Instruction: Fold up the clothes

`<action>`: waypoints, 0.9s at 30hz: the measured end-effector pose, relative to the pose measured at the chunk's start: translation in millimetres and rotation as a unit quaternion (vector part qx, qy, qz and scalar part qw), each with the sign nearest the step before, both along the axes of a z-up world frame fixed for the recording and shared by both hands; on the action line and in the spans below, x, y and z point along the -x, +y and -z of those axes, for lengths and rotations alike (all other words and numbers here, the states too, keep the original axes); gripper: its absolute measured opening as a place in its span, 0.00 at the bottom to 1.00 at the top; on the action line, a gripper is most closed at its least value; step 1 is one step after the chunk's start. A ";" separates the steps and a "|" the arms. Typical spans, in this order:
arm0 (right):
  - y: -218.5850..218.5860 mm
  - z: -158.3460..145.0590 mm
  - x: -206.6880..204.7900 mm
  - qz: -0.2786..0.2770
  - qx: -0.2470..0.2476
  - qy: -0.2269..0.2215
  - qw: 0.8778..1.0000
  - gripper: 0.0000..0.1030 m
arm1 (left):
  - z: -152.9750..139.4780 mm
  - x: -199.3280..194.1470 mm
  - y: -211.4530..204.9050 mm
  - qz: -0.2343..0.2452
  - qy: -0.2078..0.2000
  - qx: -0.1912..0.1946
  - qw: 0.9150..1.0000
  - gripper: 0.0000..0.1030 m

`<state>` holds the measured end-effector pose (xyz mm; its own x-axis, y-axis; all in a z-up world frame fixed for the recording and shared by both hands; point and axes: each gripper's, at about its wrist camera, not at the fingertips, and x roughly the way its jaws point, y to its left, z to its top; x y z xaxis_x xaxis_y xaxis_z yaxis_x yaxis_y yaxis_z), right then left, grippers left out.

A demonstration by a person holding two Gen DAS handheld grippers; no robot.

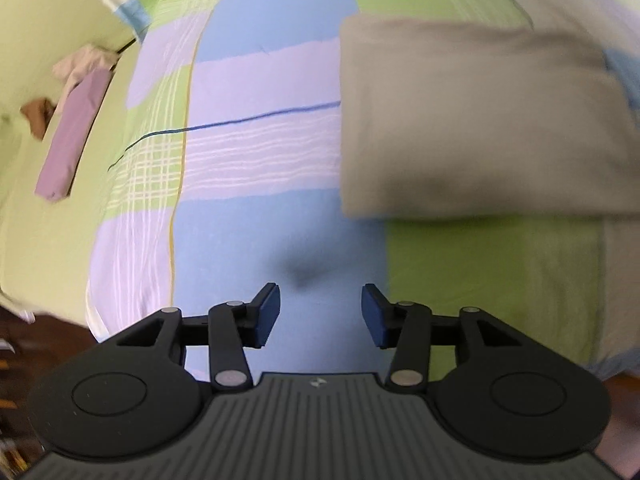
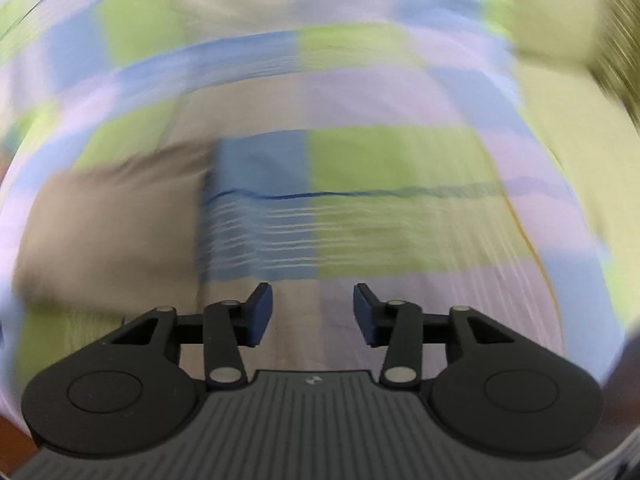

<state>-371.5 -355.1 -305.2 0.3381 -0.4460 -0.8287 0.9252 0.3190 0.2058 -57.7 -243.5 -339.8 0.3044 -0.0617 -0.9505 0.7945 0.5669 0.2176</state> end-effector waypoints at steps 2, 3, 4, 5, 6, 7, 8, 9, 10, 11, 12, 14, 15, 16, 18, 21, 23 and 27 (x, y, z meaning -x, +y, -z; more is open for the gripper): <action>1.4 -0.4 6.2 0.032 -0.019 -0.034 0.999 0.46 | -5.6 5.4 -5.6 -0.006 0.005 0.010 1.000 0.55; 4.8 -1.1 7.3 0.033 -0.019 -0.047 0.998 0.48 | -7.8 8.5 -8.5 -0.007 0.006 0.015 1.000 0.55; 9.0 -2.0 6.2 0.028 -0.017 -0.057 0.998 0.49 | -10.0 11.5 -11.4 -0.008 0.008 0.020 1.000 0.55; 12.7 -2.5 4.8 0.020 -0.012 -0.059 0.998 0.50 | -12.1 14.6 -14.1 -0.009 0.009 0.024 1.000 0.55; 17.6 -3.5 4.4 0.010 -0.008 -0.061 0.998 0.50 | -13.1 17.2 -15.6 -0.008 0.012 0.026 1.000 0.55; 22.6 -4.0 2.5 -0.002 -0.003 -0.064 0.998 0.50 | -14.2 20.1 -17.0 -0.006 0.015 0.029 0.999 0.55; 26.8 -4.2 -0.9 -0.013 -0.001 -0.067 0.998 0.50 | -15.3 23.6 -17.7 -0.003 0.020 0.033 0.999 0.55; 29.6 -4.5 -4.0 -0.021 0.000 -0.071 0.997 0.50 | -16.2 26.8 -17.9 0.002 0.023 0.036 0.999 0.55; 34.0 -5.7 -7.2 -0.029 0.002 -0.073 0.997 0.50 | -17.3 29.0 -17.6 0.007 0.023 0.037 0.999 0.55; 40.6 -8.1 -10.5 -0.038 0.003 -0.075 0.996 0.50 | -18.2 29.5 -17.5 0.009 0.023 0.038 0.999 0.55; 44.8 -9.5 -12.8 -0.044 0.004 -0.076 0.996 0.51 | -19.4 32.0 -17.4 0.011 0.022 0.039 0.999 0.55; 52.0 -11.3 -18.1 -0.054 0.003 -0.081 0.995 0.51 | -20.5 35.5 -16.3 0.014 0.022 0.037 0.999 0.55; 55.4 -12.8 -19.9 -0.057 0.004 -0.081 0.995 0.51 | -19.9 36.4 -16.3 0.013 0.022 0.037 0.999 0.55; 58.1 -14.5 -21.3 -0.061 0.006 -0.081 0.995 0.51 | -20.5 36.4 -14.7 0.011 0.023 0.038 0.999 0.55; 62.4 -17.1 -24.7 -0.066 0.009 -0.082 0.994 0.51 | -19.9 35.7 -12.9 0.010 0.025 0.039 0.999 0.55; 66.6 -21.6 -32.2 -0.076 0.012 -0.089 0.993 0.52 | -18.1 33.0 -9.1 0.009 0.029 0.042 0.999 0.55; 68.5 -23.8 -36.0 -0.082 0.017 -0.088 0.993 0.52 | -19.4 32.9 -3.7 0.009 0.028 0.043 0.999 0.55; 75.8 -30.1 -47.3 -0.107 0.031 -0.084 0.990 0.52 | -16.6 27.8 6.7 0.003 0.034 0.040 0.999 0.56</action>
